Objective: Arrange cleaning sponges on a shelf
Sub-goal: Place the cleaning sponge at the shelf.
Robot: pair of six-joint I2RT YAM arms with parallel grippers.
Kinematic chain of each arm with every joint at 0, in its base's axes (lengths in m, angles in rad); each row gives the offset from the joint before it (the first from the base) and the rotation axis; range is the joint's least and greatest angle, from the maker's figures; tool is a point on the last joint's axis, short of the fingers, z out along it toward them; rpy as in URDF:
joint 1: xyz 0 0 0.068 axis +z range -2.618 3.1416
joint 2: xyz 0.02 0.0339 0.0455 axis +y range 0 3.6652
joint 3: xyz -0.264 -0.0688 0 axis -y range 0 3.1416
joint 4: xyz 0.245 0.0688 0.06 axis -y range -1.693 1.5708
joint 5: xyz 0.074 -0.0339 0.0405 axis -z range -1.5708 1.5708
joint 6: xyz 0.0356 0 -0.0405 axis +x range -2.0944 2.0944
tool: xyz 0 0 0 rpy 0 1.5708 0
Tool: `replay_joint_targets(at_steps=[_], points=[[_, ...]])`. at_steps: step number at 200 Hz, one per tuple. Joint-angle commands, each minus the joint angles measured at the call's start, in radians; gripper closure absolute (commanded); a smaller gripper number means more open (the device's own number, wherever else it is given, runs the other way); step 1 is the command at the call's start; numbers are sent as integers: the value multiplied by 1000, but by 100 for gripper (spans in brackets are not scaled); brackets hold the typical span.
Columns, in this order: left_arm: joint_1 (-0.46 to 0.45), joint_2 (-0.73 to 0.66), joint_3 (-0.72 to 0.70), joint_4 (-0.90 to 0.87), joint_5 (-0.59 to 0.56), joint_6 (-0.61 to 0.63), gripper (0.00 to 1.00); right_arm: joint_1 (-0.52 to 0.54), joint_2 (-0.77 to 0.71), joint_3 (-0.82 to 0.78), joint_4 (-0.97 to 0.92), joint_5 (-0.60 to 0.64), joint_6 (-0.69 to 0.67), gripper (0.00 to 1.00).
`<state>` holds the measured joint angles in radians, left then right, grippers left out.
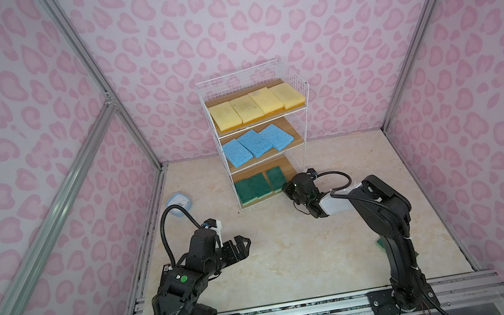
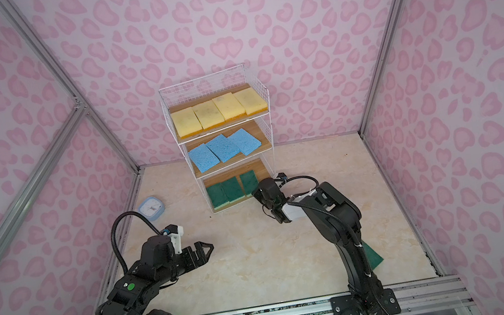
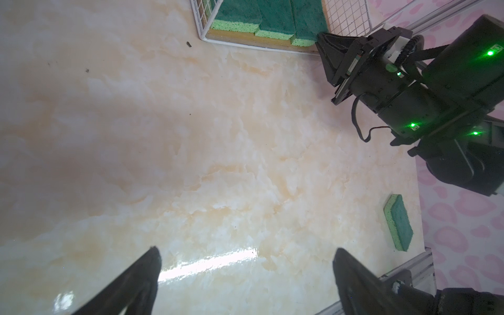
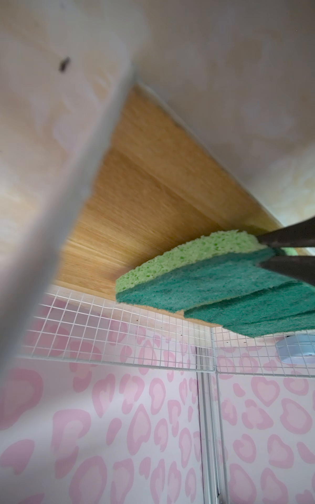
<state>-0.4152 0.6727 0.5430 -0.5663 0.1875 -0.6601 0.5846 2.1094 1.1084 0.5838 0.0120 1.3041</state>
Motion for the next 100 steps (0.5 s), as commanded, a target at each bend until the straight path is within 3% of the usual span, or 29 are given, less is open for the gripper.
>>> replay_joint_targets(at_steps=[1, 36, 100], points=[[0, -2, 0, 26, 6, 5, 1, 7, 15, 0, 69, -75, -35, 92], [0, -2, 2, 25, 7, 5, 1, 3, 19, -2, 102, -109, -45, 82], [-5, -3, 5, 23, 7, 3, 1, -14, -21, -19, 54, -137, -76, 49]])
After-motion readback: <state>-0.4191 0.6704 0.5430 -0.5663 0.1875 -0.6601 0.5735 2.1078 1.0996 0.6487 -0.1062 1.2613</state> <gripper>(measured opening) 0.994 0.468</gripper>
